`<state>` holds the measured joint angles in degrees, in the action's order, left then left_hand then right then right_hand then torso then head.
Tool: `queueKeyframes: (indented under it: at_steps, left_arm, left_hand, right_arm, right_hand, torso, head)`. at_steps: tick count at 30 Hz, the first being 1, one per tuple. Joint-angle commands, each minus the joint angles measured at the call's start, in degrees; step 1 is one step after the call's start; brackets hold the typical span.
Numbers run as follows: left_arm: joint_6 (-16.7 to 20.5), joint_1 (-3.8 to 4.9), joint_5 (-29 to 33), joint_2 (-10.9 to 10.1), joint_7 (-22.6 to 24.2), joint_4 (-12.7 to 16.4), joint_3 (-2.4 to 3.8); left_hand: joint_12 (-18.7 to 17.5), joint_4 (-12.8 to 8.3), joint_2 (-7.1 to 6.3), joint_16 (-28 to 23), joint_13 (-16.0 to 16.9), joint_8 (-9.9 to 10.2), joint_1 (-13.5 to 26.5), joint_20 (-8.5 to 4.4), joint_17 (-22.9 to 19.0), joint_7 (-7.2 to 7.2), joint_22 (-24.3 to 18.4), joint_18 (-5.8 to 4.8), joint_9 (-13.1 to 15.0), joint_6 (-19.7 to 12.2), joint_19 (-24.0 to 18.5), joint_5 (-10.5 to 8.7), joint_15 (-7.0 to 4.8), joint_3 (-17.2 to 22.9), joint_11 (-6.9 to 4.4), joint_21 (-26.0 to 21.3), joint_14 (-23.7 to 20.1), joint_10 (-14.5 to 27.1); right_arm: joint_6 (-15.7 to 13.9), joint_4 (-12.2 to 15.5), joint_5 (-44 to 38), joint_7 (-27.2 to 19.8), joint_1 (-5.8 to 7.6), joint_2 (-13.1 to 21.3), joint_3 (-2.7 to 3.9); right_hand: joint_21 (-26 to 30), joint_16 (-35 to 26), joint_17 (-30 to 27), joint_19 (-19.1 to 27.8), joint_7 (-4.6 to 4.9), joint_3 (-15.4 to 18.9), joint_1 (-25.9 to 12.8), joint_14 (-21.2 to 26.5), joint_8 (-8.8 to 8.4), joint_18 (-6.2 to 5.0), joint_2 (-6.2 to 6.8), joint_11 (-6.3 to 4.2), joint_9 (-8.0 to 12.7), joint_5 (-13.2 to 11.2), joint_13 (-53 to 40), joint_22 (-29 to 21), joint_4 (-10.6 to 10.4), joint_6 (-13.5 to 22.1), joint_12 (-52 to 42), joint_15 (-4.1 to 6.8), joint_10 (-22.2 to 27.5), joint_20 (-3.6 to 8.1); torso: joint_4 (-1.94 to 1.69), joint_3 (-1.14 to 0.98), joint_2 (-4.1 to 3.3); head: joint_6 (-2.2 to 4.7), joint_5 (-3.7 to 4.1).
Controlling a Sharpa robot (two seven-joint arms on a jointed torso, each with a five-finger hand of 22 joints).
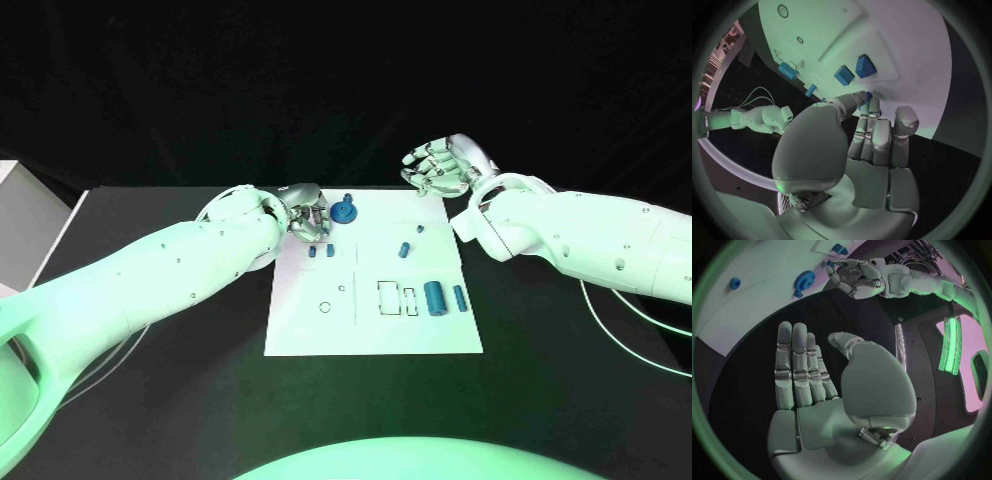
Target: Assemble the parts on the task board
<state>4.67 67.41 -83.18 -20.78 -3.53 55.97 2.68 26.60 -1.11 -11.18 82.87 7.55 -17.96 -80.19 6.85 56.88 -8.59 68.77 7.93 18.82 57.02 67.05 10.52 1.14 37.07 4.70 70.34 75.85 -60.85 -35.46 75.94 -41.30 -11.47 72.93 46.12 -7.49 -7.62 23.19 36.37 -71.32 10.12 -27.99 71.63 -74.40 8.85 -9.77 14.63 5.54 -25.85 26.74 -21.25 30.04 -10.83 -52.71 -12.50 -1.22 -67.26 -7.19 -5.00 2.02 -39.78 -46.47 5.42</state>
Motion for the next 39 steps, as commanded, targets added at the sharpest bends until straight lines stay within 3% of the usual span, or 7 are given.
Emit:
queueKeyframes:
  at_steps: [1,9,21,27,33,39]
  left_arm:
    - [-1.9,-0.17,-0.5,0.3,-0.2,-0.1,-0.25]
    - [-3.7,-0.16,-0.7,0.3,0.1,0.0,-0.62]
    - [-3.0,-0.17,-0.7,-0.1,0.1,0.2,-0.75]
    - [-2.1,-0.18,-0.3,-0.2,0.0,0.4,-0.75]
    - [-1.5,-0.20,-0.2,-0.3,-0.3,0.5,-0.74]
    - [-0.8,-0.28,0.0,-0.7,-0.6,0.5,-0.73]
  left_hand:
    - [-0.4,0.0,-0.01,-0.2,0.1,0.3,0.5,0.05,0.1,0.13,0.0,-0.85,0.0,0.0,-0.2,-0.21,-0.07,-0.3,0.01,-0.2,-0.4,-0.5]
    - [-0.1,-0.1,-0.52,-0.2,0.8,1.5,1.0,0.04,-0.3,0.26,-0.7,-0.71,-0.1,-1.2,-0.9,0.18,-0.13,-1.3,-0.08,-1.0,-0.8,0.4]
    - [0.8,-0.3,-0.55,-0.1,1.5,1.9,1.1,0.03,-0.3,0.26,-0.9,-0.67,0.0,-1.2,-1.1,0.09,-0.12,-1.9,-0.04,-1.3,-0.9,1.2]
    - [3.7,-0.4,-0.69,0.7,3.9,4.7,1.2,0.06,1.6,0.69,0.0,-1.00,-0.6,-4.6,0.3,0.16,-0.09,-2.5,-0.04,-0.4,0.1,3.8]
    - [5.0,-0.4,-0.79,0.7,4.8,5.6,1.3,0.02,1.4,0.86,0.2,-1.06,-0.8,-5.8,0.6,0.13,-0.14,-2.5,-0.11,-0.2,0.0,4.5]
    - [7.5,-0.4,-1.07,1.5,6.5,7.4,1.3,-0.10,3.8,1.65,2.1,-1.63,-1.3,-8.3,2.8,0.11,-0.28,-2.7,-0.27,1.6,1.3,5.6]
  right_arm:
    - [0.2,0.1,-0.2,-0.7,-0.01,0.0,0.03]
    - [0.3,0.0,-0.2,-0.6,-0.01,-0.1,0.03]
    - [0.4,-0.1,-0.2,-0.6,-0.01,-0.1,0.03]
    - [0.4,-0.1,-0.2,-0.6,-0.01,-0.1,0.03]
    - [0.4,-0.1,-0.2,-0.6,-0.01,-0.2,0.03]
    - [0.5,-0.1,-0.2,-0.5,-0.01,-0.1,0.03]
  right_hand:
    - [0.2,-0.3,0.1,-0.3,-0.05,0.1,-0.4,0.0,-0.36,-0.63,0.03,-0.06,-0.1,0.2,0.1,-0.1,0.3,-0.2,0.4,-0.15,-0.3,-0.11]
    - [0.3,-0.5,0.2,-0.4,-0.05,0.1,-0.3,-0.1,-0.41,-0.65,-0.03,-0.08,-0.1,0.2,0.3,-0.3,0.4,-0.3,0.4,-0.13,-0.5,-0.12]
    - [0.7,-1.3,0.3,-0.3,0.05,0.0,-0.4,0.0,-0.54,-0.63,-0.09,0.07,-0.1,0.5,1.2,-0.9,0.5,-0.3,1.4,-0.26,-0.4,-0.20]
    - [0.8,-1.6,0.3,-0.3,0.08,-0.1,-0.4,0.1,-0.60,-0.62,-0.07,0.12,-0.1,0.5,1.6,-1.2,0.6,-0.4,1.6,-0.31,-0.4,-0.24]
    - [0.9,-1.7,0.3,-0.3,0.11,-0.1,-0.4,0.1,-0.66,-0.62,-0.06,0.14,-0.1,0.6,1.7,-1.3,0.6,-0.3,1.8,-0.33,-0.4,-0.26]
    - [0.9,-2.2,0.7,-1.1,0.31,-0.2,-0.2,-0.8,-1.00,-0.67,-0.02,0.36,0.0,0.5,3.1,-1.9,1.2,-0.1,3.3,-0.33,0.0,-0.20]
  torso:
    - [-0.01,-0.02,-0.02]
    - [-0.15,0.01,0.09]
    - [-0.09,0.11,0.12]
    - [-0.16,0.15,0.12]
    - [-0.10,0.14,0.06]
    - [-0.14,0.15,0.09]
  head:
    - [-0.12,0.10]
    - [-0.43,0.30]
    - [-0.69,0.28]
    - [-0.60,0.31]
    - [-0.62,0.27]
    - [-0.59,0.35]
